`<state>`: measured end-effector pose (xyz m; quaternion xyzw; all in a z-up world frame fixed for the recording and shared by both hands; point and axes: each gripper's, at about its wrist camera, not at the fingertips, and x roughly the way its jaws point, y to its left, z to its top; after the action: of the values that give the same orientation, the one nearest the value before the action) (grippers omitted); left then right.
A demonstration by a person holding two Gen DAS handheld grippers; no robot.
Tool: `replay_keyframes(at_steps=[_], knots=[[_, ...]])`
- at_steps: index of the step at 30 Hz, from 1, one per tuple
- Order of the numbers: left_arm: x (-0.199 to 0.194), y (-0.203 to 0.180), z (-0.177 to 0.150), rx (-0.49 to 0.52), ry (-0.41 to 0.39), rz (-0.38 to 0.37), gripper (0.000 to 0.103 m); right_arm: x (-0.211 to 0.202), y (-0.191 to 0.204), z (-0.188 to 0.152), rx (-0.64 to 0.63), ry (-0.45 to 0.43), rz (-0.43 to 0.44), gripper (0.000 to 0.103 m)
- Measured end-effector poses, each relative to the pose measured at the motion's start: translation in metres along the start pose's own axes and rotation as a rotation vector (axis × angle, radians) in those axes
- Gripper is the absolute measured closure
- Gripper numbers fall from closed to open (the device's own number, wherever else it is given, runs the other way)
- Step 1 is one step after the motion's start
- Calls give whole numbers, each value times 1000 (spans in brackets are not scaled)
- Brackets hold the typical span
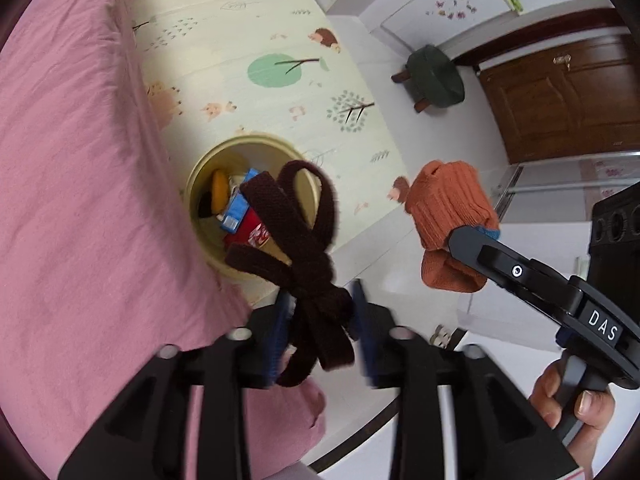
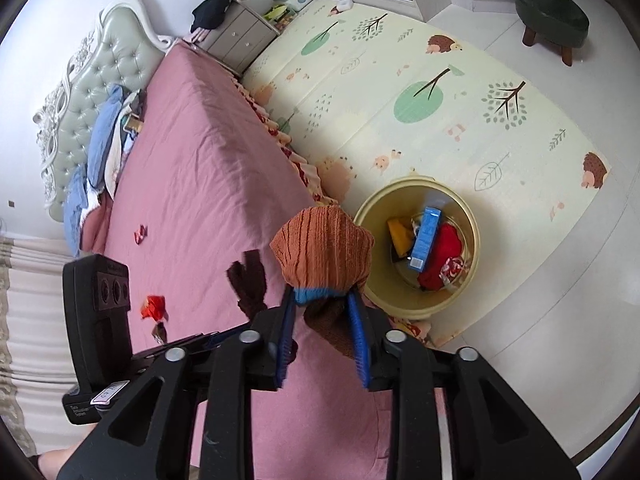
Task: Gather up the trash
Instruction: 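Open both tools to drop the sock and ribbon into the bin, then move both tools back over the brown beanie and red cloth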
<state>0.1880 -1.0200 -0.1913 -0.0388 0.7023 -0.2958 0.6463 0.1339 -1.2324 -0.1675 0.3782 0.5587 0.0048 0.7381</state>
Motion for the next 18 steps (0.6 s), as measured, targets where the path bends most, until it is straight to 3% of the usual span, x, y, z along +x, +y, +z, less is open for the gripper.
replay_keyframes(at_steps=[1, 2, 4, 5, 6, 18], knots=[[-3, 1, 3, -6, -15, -11, 28, -1, -2, 4, 14, -6, 5, 72], [-4, -1, 5, -9, -26, -11, 25, -3, -4, 9, 32, -7, 24, 71], [-7, 1, 9, -8, -31, 9, 25, -6, -5, 16, 43, -16, 29, 67], [-6, 1, 10, -7, -27, 26, 25, -8, -6, 19, 47, -23, 26, 55], [-6, 2, 11, -10, -25, 39, 25, -9, -6, 21, 51, -26, 31, 52], [-27, 25, -18, -44, -46, 78, 25, -5, 22, 0, 5, 3, 12, 52]])
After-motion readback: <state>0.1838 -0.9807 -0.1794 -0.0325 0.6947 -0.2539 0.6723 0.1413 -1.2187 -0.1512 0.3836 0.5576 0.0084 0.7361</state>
